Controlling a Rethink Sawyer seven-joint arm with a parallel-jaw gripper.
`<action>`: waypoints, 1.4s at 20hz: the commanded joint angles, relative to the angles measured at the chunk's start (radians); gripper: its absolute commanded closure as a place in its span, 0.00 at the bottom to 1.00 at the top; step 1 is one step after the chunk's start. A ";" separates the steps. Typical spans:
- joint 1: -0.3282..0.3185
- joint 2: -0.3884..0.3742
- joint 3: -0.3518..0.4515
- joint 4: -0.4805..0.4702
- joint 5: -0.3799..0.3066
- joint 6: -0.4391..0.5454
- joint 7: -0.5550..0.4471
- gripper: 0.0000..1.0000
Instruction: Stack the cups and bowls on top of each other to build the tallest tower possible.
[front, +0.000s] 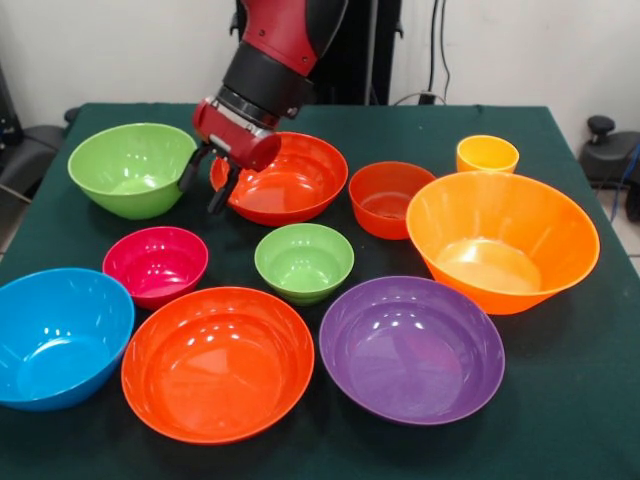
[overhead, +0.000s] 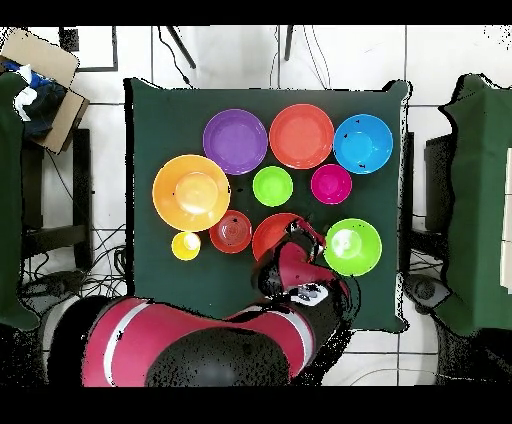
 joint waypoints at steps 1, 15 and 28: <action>-0.049 -0.184 0.144 0.051 -0.110 0.207 0.038 0.00; -0.068 -0.494 0.170 -0.018 -0.142 0.784 -0.121 0.00; -0.035 -0.422 0.148 -0.016 -0.162 0.678 -0.019 0.00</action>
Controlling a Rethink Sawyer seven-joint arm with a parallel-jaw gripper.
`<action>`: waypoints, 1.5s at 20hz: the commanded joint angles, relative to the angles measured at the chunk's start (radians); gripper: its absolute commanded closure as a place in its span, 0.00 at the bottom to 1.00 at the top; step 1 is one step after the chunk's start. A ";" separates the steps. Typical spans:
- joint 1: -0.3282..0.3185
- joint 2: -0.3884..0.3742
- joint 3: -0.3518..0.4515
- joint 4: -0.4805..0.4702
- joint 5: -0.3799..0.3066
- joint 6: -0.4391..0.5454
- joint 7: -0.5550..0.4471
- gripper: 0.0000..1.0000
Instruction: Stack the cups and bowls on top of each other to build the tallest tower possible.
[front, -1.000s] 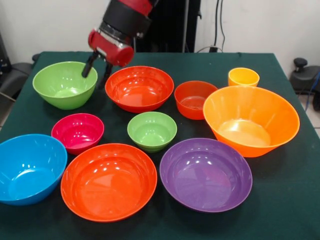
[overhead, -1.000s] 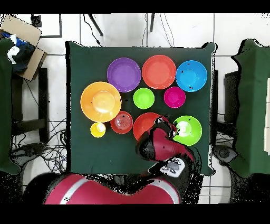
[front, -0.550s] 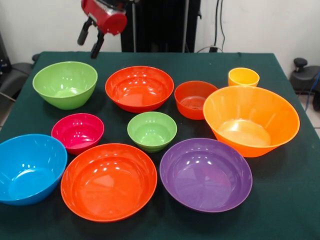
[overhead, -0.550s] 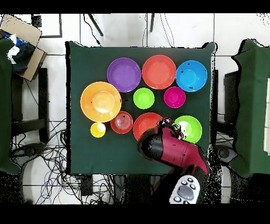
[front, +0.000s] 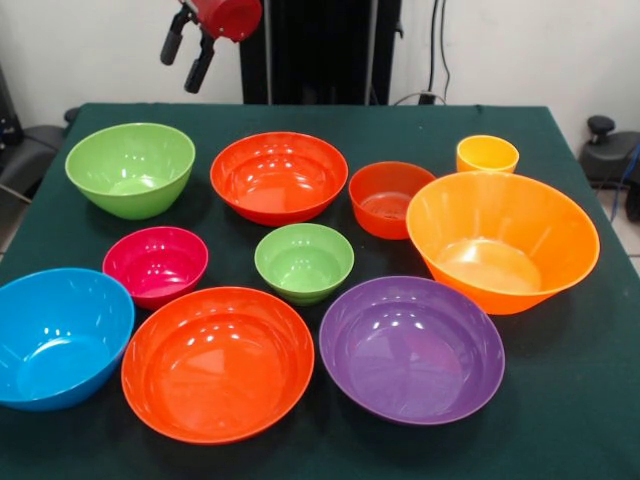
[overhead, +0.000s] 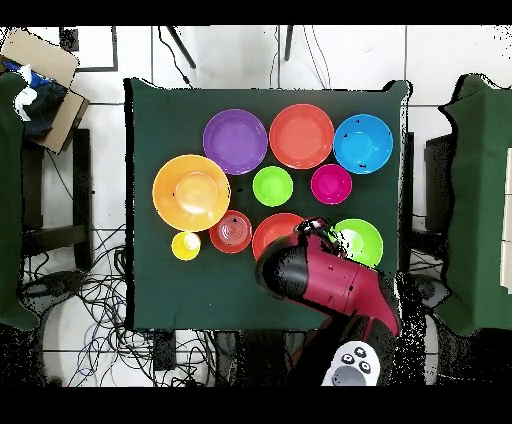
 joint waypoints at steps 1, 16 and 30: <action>0.024 0.047 0.108 -0.021 -0.076 -0.007 -0.015 0.00; -0.001 0.124 0.107 -0.029 -0.103 -0.156 0.012 0.00; 0.015 0.195 0.087 -0.039 -0.076 -0.251 0.044 0.00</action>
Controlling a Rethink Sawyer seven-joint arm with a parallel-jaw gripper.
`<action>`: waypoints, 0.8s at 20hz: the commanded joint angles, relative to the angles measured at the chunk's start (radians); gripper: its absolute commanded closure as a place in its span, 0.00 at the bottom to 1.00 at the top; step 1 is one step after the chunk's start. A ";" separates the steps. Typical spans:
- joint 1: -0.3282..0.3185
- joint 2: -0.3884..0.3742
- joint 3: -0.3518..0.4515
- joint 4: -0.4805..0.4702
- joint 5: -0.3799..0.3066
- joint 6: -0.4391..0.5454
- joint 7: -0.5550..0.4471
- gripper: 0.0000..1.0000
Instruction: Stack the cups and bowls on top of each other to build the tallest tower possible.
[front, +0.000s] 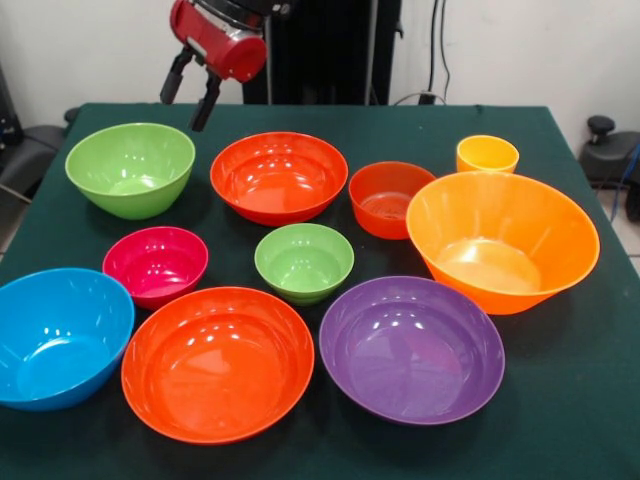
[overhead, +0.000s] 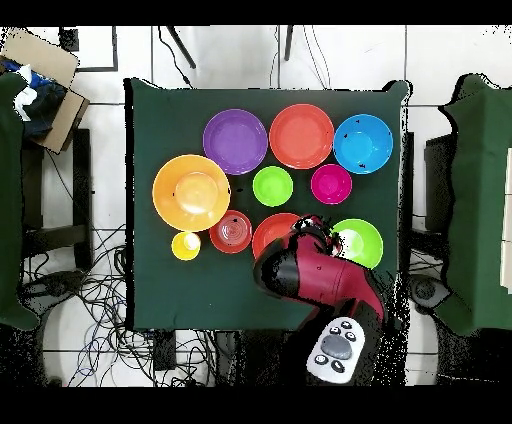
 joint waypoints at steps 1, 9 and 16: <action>0.007 0.086 0.087 -0.037 -0.038 -0.062 0.044 0.00; 0.010 0.106 0.081 -0.036 -0.029 -0.097 0.053 0.00; -0.010 0.108 0.095 -0.033 -0.038 -0.117 0.047 0.00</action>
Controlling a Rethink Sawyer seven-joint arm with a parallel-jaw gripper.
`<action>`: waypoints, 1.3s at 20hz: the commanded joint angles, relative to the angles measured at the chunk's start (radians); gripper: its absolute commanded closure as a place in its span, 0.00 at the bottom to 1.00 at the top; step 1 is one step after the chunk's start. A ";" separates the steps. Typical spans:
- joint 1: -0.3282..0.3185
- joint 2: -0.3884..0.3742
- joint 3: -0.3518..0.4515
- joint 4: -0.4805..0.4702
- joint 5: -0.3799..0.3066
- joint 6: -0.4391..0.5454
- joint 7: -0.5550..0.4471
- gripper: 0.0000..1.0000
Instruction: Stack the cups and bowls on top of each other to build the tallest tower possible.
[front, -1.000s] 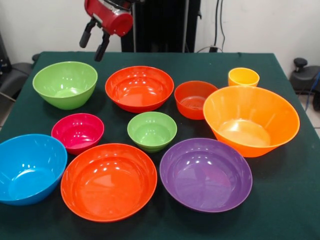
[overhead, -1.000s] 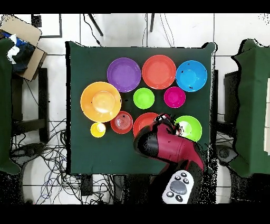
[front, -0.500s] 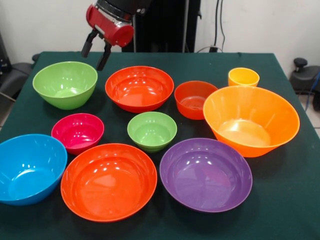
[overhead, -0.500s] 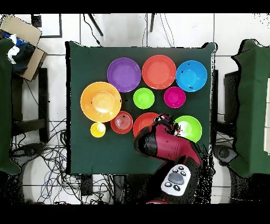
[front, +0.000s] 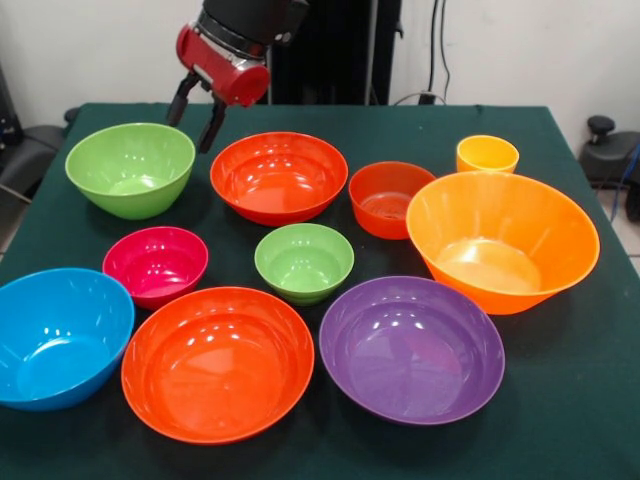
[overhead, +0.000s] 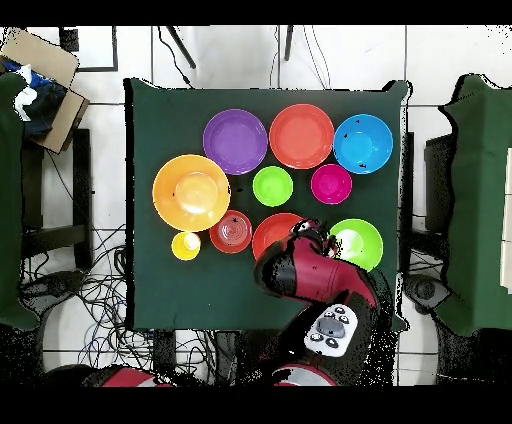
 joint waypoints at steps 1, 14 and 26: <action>-0.013 0.031 0.096 -0.033 -0.040 -0.058 0.045 0.00; -0.048 0.048 0.121 -0.058 -0.051 -0.082 0.026 0.00; -0.043 0.066 0.115 -0.063 -0.035 -0.097 0.040 0.00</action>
